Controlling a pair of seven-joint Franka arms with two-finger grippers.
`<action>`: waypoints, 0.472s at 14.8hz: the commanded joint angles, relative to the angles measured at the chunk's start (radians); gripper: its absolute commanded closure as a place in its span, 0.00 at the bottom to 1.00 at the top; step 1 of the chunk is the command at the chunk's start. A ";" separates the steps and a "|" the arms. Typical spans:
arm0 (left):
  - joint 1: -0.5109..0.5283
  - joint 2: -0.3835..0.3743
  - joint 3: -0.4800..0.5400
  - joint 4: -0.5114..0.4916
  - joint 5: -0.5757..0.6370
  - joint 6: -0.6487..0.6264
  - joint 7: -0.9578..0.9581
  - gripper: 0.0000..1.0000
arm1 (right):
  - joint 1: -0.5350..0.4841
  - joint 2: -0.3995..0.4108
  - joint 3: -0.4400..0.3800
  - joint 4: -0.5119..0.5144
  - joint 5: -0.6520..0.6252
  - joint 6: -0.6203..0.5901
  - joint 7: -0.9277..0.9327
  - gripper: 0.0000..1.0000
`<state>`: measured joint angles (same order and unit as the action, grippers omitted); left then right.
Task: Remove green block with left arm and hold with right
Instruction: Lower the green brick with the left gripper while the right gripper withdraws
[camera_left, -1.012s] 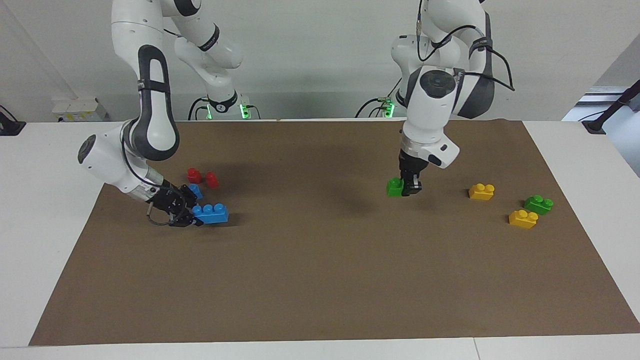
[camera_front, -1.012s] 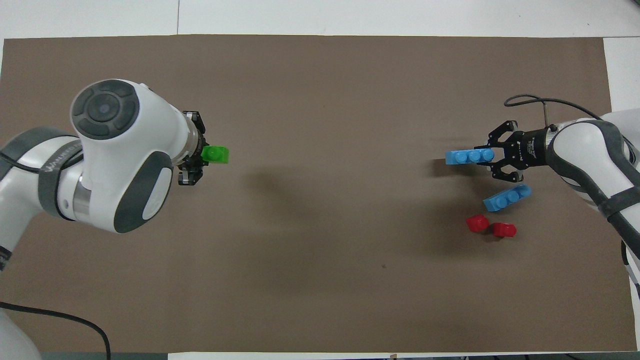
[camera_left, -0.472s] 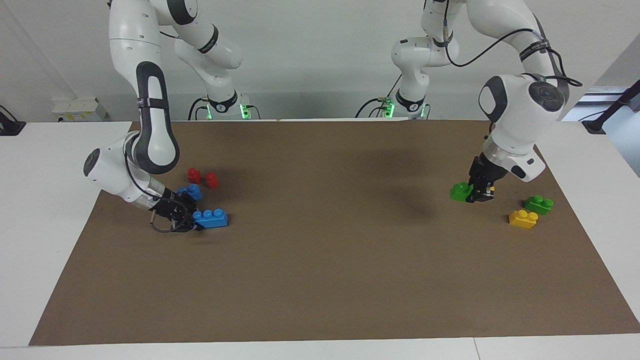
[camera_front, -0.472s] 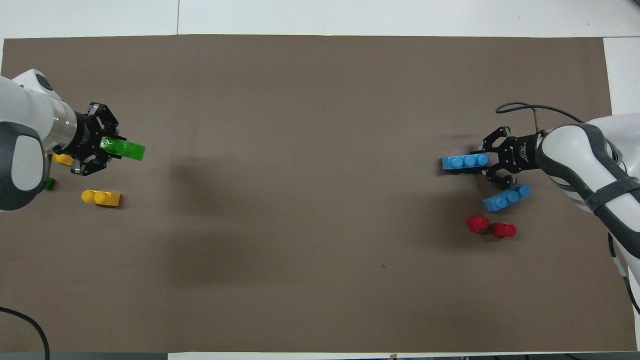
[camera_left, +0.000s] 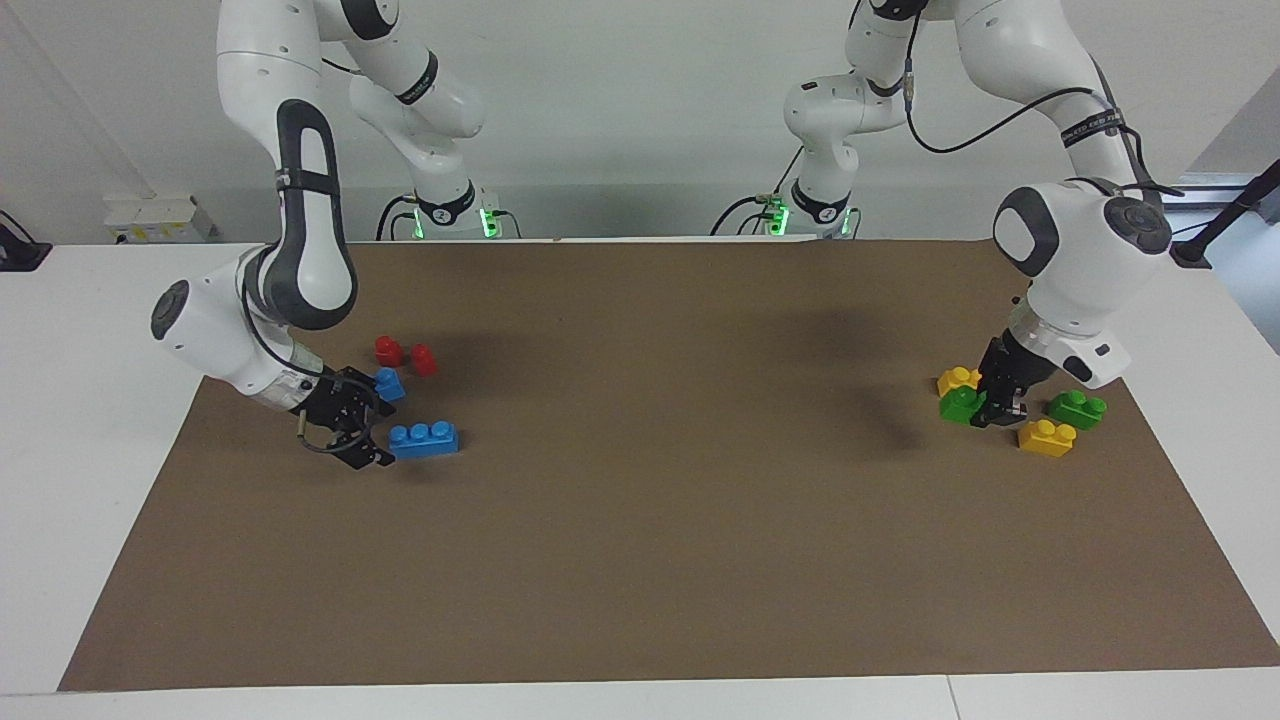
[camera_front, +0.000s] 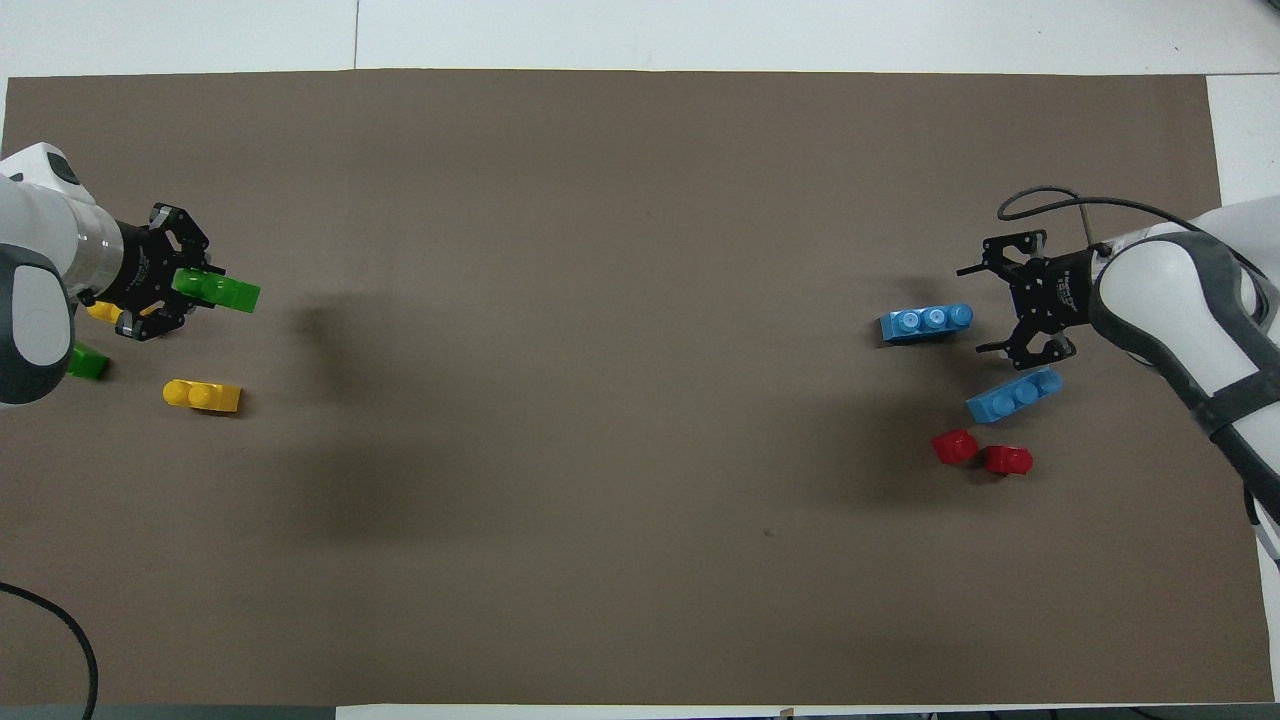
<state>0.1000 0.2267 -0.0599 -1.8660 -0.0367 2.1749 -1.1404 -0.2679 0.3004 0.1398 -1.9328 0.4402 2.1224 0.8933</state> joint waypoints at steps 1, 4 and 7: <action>0.015 0.057 -0.006 -0.004 -0.011 0.083 0.040 1.00 | -0.004 -0.082 0.009 0.069 -0.165 -0.137 -0.027 0.00; 0.012 0.106 -0.005 -0.001 -0.008 0.135 0.045 1.00 | 0.015 -0.121 0.011 0.207 -0.273 -0.344 -0.187 0.00; 0.009 0.146 -0.005 -0.001 -0.008 0.189 0.047 1.00 | 0.018 -0.208 0.010 0.271 -0.288 -0.473 -0.387 0.00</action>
<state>0.1011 0.3523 -0.0601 -1.8658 -0.0367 2.3225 -1.1178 -0.2510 0.1398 0.1481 -1.6967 0.1870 1.7098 0.6212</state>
